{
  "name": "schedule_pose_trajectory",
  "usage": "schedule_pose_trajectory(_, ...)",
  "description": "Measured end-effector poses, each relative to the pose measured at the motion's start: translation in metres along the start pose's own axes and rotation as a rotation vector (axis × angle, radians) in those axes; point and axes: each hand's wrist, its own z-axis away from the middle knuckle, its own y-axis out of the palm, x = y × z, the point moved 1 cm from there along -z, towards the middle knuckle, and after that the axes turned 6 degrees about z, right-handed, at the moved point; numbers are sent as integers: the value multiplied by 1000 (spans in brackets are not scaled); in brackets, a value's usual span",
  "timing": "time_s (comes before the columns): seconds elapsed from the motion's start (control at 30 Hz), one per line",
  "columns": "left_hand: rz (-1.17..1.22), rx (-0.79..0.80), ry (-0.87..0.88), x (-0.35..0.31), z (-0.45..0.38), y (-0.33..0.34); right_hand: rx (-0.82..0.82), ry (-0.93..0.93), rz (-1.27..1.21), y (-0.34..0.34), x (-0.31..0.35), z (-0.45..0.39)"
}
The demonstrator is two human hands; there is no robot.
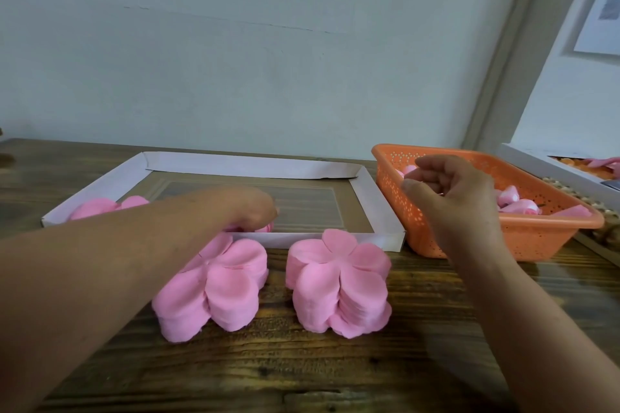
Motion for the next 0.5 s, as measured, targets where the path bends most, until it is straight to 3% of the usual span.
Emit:
schedule_pose_trajectory(0.33, 180, -5, 64, 12, -1, -10, 5, 0, -2, 0, -1, 0)
schedule_pose_trajectory(0.5, 220, 19, -130, 41, -9, -20, 8, -4, -14, 1, -2, -1)
